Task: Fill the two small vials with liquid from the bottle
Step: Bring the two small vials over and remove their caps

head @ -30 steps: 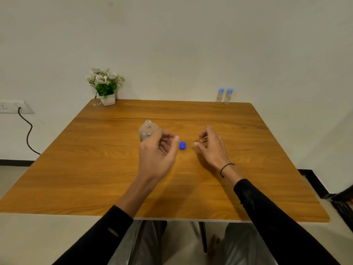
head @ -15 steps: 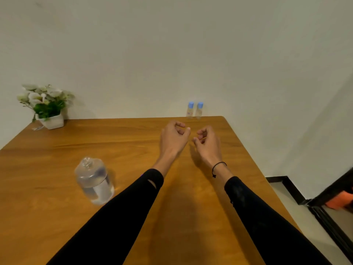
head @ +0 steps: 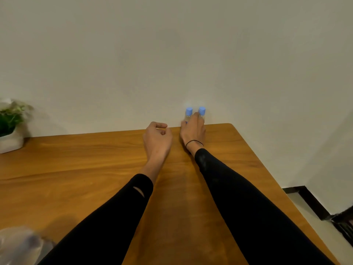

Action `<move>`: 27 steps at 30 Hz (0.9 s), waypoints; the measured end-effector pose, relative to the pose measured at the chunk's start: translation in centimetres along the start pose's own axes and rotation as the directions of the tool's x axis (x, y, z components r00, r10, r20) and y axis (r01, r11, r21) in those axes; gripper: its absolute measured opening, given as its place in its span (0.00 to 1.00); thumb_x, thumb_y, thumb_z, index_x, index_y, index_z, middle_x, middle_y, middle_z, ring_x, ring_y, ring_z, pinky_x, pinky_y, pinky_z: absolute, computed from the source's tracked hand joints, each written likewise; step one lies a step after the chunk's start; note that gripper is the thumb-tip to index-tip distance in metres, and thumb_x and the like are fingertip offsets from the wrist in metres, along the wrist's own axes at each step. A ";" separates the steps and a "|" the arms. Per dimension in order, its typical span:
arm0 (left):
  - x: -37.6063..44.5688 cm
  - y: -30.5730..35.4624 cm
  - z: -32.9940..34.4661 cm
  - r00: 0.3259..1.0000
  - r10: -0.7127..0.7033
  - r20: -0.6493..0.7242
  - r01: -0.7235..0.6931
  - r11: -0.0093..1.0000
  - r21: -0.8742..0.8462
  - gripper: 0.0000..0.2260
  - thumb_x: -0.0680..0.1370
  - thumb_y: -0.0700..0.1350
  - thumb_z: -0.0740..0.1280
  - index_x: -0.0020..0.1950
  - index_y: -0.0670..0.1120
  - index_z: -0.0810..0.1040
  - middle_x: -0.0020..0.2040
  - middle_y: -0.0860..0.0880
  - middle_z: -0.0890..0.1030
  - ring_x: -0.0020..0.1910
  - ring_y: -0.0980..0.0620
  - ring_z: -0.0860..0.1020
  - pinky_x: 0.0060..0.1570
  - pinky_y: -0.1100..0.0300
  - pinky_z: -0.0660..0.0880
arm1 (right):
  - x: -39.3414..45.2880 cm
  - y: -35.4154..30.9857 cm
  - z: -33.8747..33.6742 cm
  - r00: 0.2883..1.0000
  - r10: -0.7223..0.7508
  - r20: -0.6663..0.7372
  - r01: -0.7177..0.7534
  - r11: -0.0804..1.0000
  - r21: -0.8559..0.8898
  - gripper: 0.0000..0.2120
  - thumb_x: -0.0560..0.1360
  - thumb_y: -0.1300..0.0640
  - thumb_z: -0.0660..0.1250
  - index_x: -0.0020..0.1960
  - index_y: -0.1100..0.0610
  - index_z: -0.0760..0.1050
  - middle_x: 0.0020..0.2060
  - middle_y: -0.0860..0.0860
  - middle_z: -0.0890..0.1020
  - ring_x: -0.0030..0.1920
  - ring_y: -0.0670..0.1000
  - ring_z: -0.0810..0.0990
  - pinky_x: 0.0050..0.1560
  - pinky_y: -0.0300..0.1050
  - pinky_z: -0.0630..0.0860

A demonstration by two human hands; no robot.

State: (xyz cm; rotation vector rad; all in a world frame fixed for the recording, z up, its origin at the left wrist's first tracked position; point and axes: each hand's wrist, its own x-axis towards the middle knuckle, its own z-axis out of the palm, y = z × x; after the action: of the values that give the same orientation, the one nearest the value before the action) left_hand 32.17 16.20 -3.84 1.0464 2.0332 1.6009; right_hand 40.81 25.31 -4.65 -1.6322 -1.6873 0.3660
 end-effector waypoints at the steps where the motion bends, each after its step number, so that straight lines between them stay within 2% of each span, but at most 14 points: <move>1: 0.0 0.0 -0.3 1.000 -0.005 0.024 0.006 1.000 -0.022 0.06 0.80 0.45 0.70 0.57 0.53 0.80 0.44 0.51 0.83 0.46 0.51 0.83 0.51 0.47 0.85 | 0.0 -0.1 -0.1 1.000 0.007 0.000 -0.007 1.000 -0.011 0.18 0.84 0.51 0.65 0.68 0.61 0.72 0.63 0.60 0.78 0.60 0.61 0.80 0.53 0.51 0.77; 3: -1.1 0.1 -1.0 0.996 -0.018 0.083 0.023 0.998 -0.051 0.09 0.80 0.45 0.71 0.60 0.53 0.80 0.47 0.53 0.82 0.49 0.53 0.82 0.53 0.51 0.83 | -1.1 0.0 -0.6 1.000 -0.003 0.011 0.003 1.000 -0.026 0.16 0.84 0.51 0.66 0.65 0.61 0.74 0.58 0.59 0.80 0.57 0.59 0.80 0.48 0.48 0.74; 5: -3.5 0.5 -3.2 0.994 -0.022 0.112 0.031 0.997 -0.075 0.12 0.80 0.45 0.71 0.62 0.51 0.80 0.49 0.55 0.82 0.50 0.55 0.82 0.51 0.56 0.82 | -4.8 -0.5 -2.6 0.997 -0.049 0.061 0.050 0.999 -0.015 0.13 0.82 0.49 0.68 0.58 0.59 0.75 0.50 0.56 0.81 0.50 0.58 0.80 0.41 0.45 0.70; 8: -7.7 2.0 -6.5 0.994 -0.028 0.101 0.040 0.992 -0.119 0.12 0.78 0.43 0.70 0.62 0.49 0.82 0.49 0.55 0.82 0.51 0.52 0.84 0.48 0.59 0.80 | -11.3 -0.7 -6.3 0.978 -0.108 0.178 0.099 0.993 0.058 0.11 0.79 0.48 0.71 0.48 0.55 0.73 0.42 0.51 0.80 0.40 0.54 0.78 0.32 0.45 0.65; 11: -10.2 2.6 -7.4 0.974 -0.023 0.225 0.034 0.998 -0.049 0.19 0.74 0.52 0.74 0.64 0.50 0.82 0.56 0.54 0.84 0.57 0.54 0.83 0.56 0.57 0.81 | -14.8 0.0 -8.6 0.958 -0.139 0.251 0.124 0.989 0.074 0.10 0.79 0.52 0.67 0.40 0.53 0.71 0.35 0.50 0.80 0.35 0.54 0.76 0.29 0.47 0.63; 13: -13.5 2.4 -9.5 0.948 0.019 0.319 -0.049 0.995 0.087 0.26 0.68 0.56 0.72 0.65 0.51 0.82 0.60 0.55 0.84 0.59 0.55 0.81 0.59 0.55 0.79 | -18.7 -0.3 -11.1 0.945 -0.166 0.282 0.151 0.986 0.072 0.07 0.78 0.56 0.65 0.41 0.52 0.73 0.35 0.49 0.80 0.35 0.54 0.77 0.28 0.48 0.67; 14: -16.1 2.2 -11.5 0.938 0.041 0.343 -0.095 0.985 0.141 0.26 0.68 0.56 0.72 0.65 0.51 0.82 0.60 0.55 0.84 0.59 0.55 0.81 0.58 0.56 0.78 | -21.7 -0.7 -12.9 0.936 -0.179 0.304 0.164 0.984 0.074 0.04 0.78 0.58 0.66 0.44 0.53 0.75 0.36 0.49 0.81 0.36 0.53 0.79 0.29 0.47 0.68; 17: -22.8 0.6 -16.3 0.935 0.080 0.345 -0.159 0.965 0.207 0.15 0.74 0.50 0.74 0.61 0.50 0.83 0.53 0.56 0.86 0.55 0.54 0.83 0.51 0.56 0.77 | -29.4 -1.2 -16.4 0.918 -0.203 0.342 0.190 0.979 0.070 0.05 0.78 0.63 0.64 0.46 0.55 0.75 0.38 0.49 0.81 0.36 0.52 0.77 0.30 0.46 0.67; 20: -27.1 -0.4 -19.7 0.940 0.112 0.323 -0.188 0.959 0.213 0.09 0.76 0.46 0.73 0.55 0.52 0.82 0.46 0.55 0.86 0.47 0.53 0.84 0.47 0.47 0.81 | -34.4 -1.6 -17.9 0.908 -0.204 0.366 0.190 0.979 0.074 0.08 0.79 0.64 0.63 0.46 0.52 0.72 0.38 0.47 0.78 0.34 0.46 0.73 0.29 0.39 0.61; 22: -28.7 -0.4 -21.0 0.940 0.123 0.319 -0.200 0.955 0.220 0.08 0.76 0.46 0.72 0.54 0.52 0.80 0.44 0.54 0.85 0.45 0.53 0.83 0.46 0.43 0.81 | -36.2 -1.6 -18.2 0.906 -0.212 0.366 0.192 0.977 0.090 0.08 0.79 0.64 0.63 0.45 0.52 0.72 0.38 0.48 0.79 0.35 0.48 0.73 0.29 0.39 0.59; 25: -29.1 -0.1 -21.8 0.934 0.117 0.336 -0.193 0.961 0.201 0.11 0.75 0.46 0.74 0.57 0.53 0.80 0.49 0.56 0.85 0.49 0.53 0.84 0.49 0.44 0.82 | -37.0 -1.7 -18.3 0.908 -0.203 0.366 0.176 0.979 0.107 0.10 0.78 0.65 0.62 0.42 0.53 0.71 0.36 0.49 0.78 0.35 0.52 0.73 0.28 0.40 0.57; 27: -29.1 0.3 -22.2 0.934 0.110 0.339 -0.182 0.965 0.188 0.19 0.74 0.49 0.75 0.65 0.53 0.79 0.57 0.56 0.84 0.58 0.53 0.83 0.54 0.47 0.81 | -37.1 -1.9 -18.7 0.904 -0.198 0.379 0.165 0.979 0.118 0.08 0.77 0.65 0.63 0.43 0.53 0.73 0.36 0.50 0.79 0.36 0.53 0.74 0.28 0.39 0.58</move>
State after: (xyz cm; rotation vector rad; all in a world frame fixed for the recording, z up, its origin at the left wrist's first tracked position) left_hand 36.81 -20.04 -1.72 1.4665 1.9680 1.1866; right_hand 48.69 -15.42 -2.17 -1.3880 -2.0713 0.6948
